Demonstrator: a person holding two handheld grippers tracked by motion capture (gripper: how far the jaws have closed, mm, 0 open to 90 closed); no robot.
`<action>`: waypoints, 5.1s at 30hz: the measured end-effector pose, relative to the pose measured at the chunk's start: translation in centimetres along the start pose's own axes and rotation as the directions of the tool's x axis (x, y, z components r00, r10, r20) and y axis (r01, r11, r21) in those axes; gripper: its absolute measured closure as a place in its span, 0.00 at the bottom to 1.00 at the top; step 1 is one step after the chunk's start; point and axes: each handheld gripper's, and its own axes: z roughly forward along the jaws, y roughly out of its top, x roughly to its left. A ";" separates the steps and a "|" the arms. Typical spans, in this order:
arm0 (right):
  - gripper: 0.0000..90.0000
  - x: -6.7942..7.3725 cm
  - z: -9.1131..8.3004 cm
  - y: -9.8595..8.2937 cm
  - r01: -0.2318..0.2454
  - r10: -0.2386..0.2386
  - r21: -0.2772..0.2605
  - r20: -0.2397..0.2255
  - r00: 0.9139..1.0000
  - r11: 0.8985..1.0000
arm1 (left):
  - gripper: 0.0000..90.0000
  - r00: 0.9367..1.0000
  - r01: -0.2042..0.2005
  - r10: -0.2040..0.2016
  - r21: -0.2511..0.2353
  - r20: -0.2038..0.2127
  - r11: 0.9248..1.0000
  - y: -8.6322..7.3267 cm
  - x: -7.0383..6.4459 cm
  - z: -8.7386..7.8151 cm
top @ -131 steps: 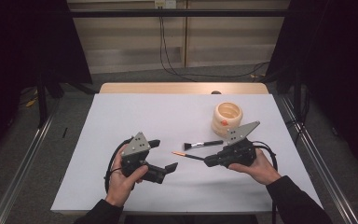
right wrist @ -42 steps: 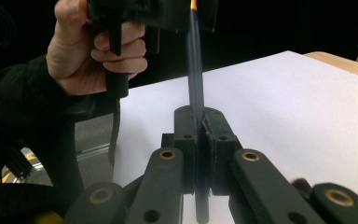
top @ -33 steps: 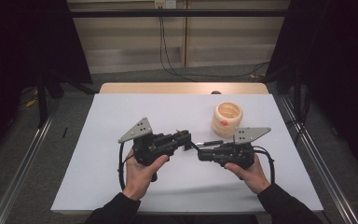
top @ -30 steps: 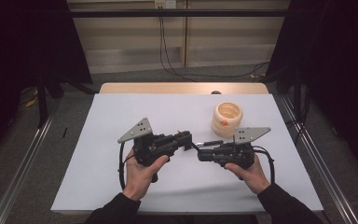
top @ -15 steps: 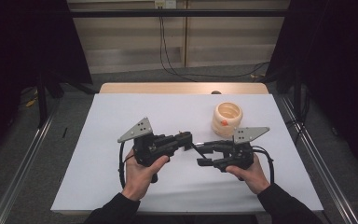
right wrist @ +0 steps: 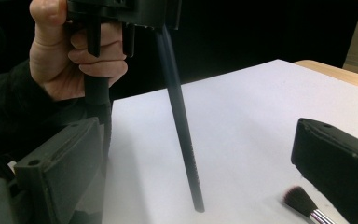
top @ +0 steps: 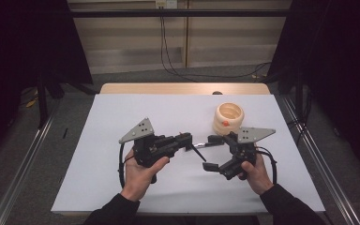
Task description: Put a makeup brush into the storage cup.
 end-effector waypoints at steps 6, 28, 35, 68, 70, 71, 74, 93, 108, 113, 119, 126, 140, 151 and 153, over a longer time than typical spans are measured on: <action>0.02 0.1 -0.3 0.0 0.005 -0.005 -0.002 0.069 0.998 1.000 | 0.94 1.000 -0.029 0.029 0.024 -0.009 0.999 0.5 -0.1 -0.4; 0.04 0.4 -0.6 0.1 0.058 -0.059 0.023 0.056 0.997 0.998 | 0.94 0.992 -0.118 0.127 0.214 -0.027 0.970 1.5 0.1 0.9; 0.09 0.3 -0.2 -0.1 0.045 -0.048 0.062 0.046 0.998 0.997 | 0.94 0.991 -0.124 0.132 0.250 -0.013 0.960 1.1 0.0 1.3; 0.80 0.6 1.3 -0.7 0.031 -0.019 0.146 -0.078 0.997 0.989 | 0.94 0.993 -0.119 0.116 0.337 0.029 0.934 -0.5 -0.7 3.4; 0.81 0.6 1.4 -0.8 0.028 -0.017 0.149 -0.074 0.997 0.988 | 0.94 0.993 -0.117 0.111 0.332 0.036 0.936 -0.6 -0.7 3.5; 0.82 0.6 1.5 -0.8 0.026 -0.014 0.151 -0.084 0.996 0.988 | 0.94 0.993 -0.115 0.109 0.336 0.036 0.935 -0.7 -0.7 3.6; 0.82 0.7 1.7 -0.8 0.019 -0.007 0.146 -0.087 0.996 0.989 | 0.94 0.993 -0.114 0.108 0.346 0.037 0.931 -0.8 -0.7 3.7; 0.92 0.6 1.6 -0.8 0.011 0.000 0.141 -0.075 0.997 0.990 | 0.93 0.995 -0.091 0.079 0.284 0.054 0.954 -1.2 -0.4 3.8; 0.92 0.4 1.1 -0.5 0.011 -0.006 0.125 -0.046 0.999 0.992 | 0.54 0.984 -0.175 0.177 0.177 0.003 0.969 -1.5 -0.5 3.7; 0.92 0.4 1.0 -0.5 0.007 -0.003 0.118 -0.035 0.999 0.993 | 0.29 0.982 -0.175 0.186 0.176 -0.046 0.969 -1.7 -0.3 3.8; 0.92 0.3 0.9 -0.5 0.005 -0.003 0.114 -0.024 1.000 0.993 | 0.09 0.978 -0.183 0.196 0.164 -0.068 0.969 -1.7 -0.4 3.7; 0.92 0.3 0.7 -0.4 0.007 -0.005 0.107 -0.019 1.000 0.994 | 0.03 0.972 -0.180 0.198 0.141 -0.124 0.974 -1.5 -0.2 2.9; 0.92 0.2 0.4 -0.3 0.009 -0.011 0.100 0.017 1.000 0.995 | 0.01 0.952 -0.169 0.192 0.113 -0.240 0.979 -2.9 0.9 -0.3; 0.92 -0.1 0.0 -0.3 0.007 -0.011 0.090 0.038 0.999 0.996 | 0.01 0.935 -0.183 0.210 0.119 -0.285 0.976 -4.7 1.3 -2.9; 0.92 -0.1 0.0 -0.3 0.007 -0.010 0.085 0.040 0.999 0.996 | 0.01 0.931 -0.173 0.201 0.117 -0.306 0.978 -5.1 1.4 -3.4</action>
